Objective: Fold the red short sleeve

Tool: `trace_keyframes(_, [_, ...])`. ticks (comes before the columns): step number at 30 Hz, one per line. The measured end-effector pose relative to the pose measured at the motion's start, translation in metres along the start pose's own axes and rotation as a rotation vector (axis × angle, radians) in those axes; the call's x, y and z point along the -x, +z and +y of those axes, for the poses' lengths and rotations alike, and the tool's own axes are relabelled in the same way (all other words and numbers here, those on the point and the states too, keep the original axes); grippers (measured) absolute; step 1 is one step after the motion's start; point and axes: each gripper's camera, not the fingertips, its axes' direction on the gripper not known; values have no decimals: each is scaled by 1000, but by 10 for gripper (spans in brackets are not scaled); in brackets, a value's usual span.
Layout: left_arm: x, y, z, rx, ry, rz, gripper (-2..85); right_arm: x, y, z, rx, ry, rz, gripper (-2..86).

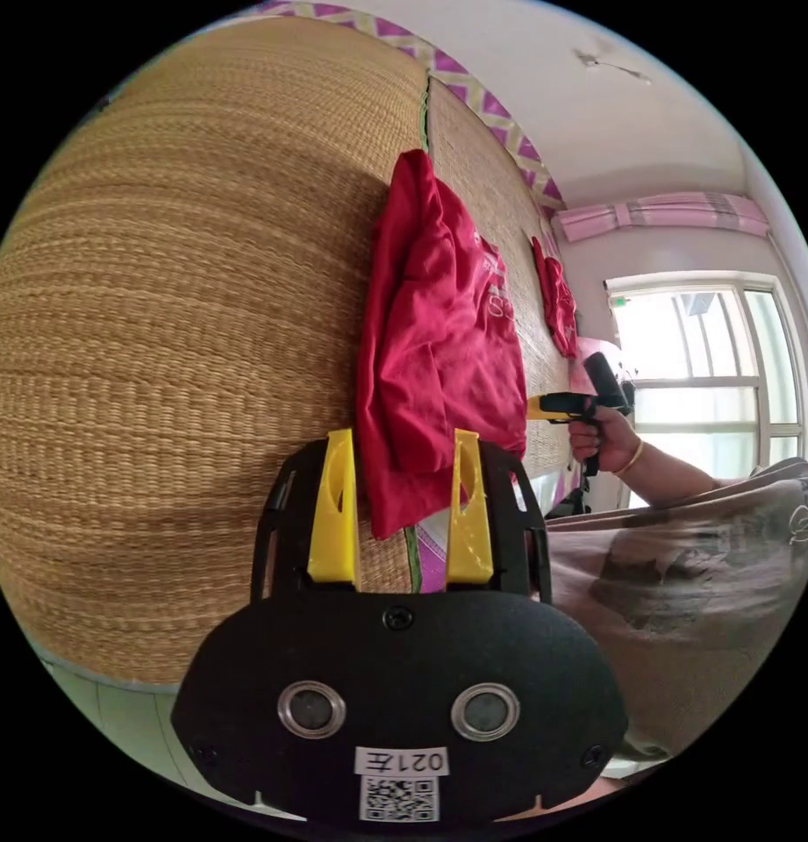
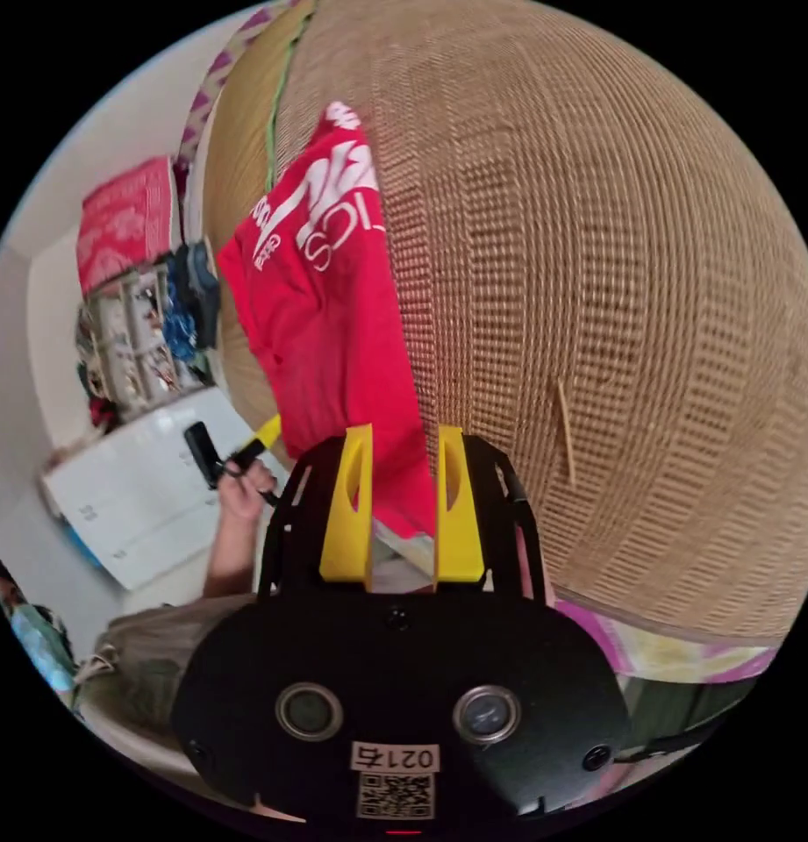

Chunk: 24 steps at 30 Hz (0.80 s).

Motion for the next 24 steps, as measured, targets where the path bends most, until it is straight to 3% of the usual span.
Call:
trace_keyframes(10, [85, 24, -73, 196, -34, 249, 131, -146, 2, -40, 20, -77, -416, 131])
trace_keyframes(18, [108, 45, -109, 298, -25, 193, 56, -210, 30, -78, 77, -84, -345, 67])
trace_keyframes(24, [132, 15, -98, 208, -90, 389, 11, -261, 0, -73, 77, -86, -353, 25])
